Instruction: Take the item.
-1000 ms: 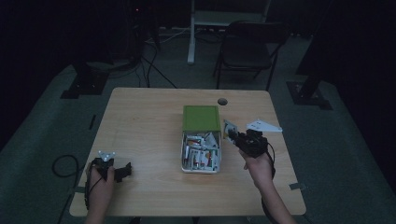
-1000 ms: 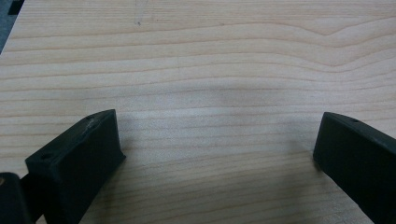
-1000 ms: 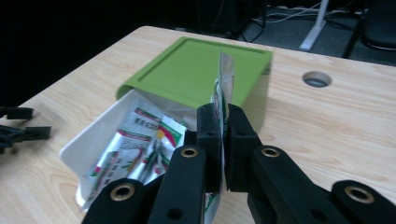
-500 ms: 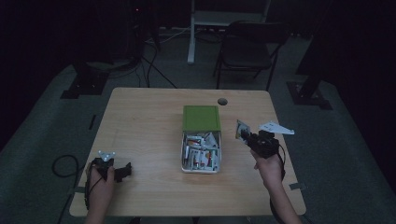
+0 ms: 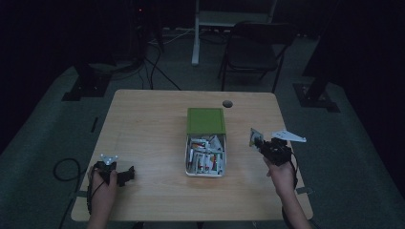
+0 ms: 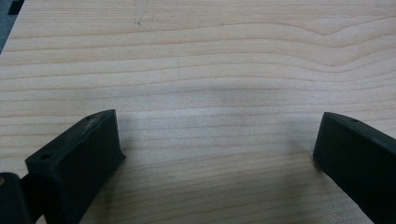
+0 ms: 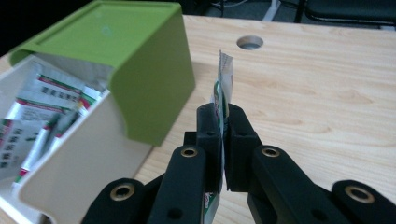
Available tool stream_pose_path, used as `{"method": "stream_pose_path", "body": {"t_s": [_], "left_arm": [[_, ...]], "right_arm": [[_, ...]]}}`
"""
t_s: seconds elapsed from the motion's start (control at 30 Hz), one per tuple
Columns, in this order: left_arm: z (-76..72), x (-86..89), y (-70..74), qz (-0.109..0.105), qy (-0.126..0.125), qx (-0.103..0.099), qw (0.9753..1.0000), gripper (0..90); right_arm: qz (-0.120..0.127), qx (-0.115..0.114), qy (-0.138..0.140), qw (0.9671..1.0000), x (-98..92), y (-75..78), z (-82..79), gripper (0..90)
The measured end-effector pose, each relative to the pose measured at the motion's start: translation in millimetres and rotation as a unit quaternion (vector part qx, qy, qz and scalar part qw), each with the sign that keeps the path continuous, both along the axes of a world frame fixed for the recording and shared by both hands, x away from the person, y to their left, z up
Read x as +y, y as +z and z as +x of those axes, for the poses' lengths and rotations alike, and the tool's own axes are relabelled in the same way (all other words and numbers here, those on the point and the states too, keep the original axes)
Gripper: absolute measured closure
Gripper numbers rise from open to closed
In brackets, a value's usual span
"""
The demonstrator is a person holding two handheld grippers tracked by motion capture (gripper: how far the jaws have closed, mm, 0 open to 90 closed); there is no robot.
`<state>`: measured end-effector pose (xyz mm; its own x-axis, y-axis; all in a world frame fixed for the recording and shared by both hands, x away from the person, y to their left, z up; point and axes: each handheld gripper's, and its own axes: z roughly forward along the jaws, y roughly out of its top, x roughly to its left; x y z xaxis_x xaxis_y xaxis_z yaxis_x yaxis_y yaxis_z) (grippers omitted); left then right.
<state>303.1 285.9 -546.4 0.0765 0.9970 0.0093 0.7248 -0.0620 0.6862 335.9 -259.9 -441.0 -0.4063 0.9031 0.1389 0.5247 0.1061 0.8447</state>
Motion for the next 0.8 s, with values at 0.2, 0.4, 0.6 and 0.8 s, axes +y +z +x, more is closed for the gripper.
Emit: {"method": "stream_pose_path", "body": {"t_s": [0.2, 0.4, 0.6, 0.8], "left_arm": [[0.0, 0.1, 0.0, 0.0, 0.0, 0.0, 1.0, 1.1], [0.0, 0.0, 0.0, 0.0, 0.0, 0.0, 1.0, 1.1], [0.0, 0.1, 0.0, 0.0, 0.0, 0.0, 1.0, 1.1], [0.0, 0.1, 0.0, 0.0, 0.0, 0.0, 1.0, 1.1]], "right_arm": [[0.002, 0.01, -0.007, 0.9999, -7.6, -14.7, 1.3, 86.4], [-0.005, 0.019, -0.012, 0.9997, -12.0, -28.4, 1.7, 86.4], [-0.002, 0.029, -0.006, 0.9996, -16.5, -42.5, 2.2, 86.4], [-0.009, 0.044, -0.004, 0.999, -22.7, -63.5, 5.0, 86.4]]}}
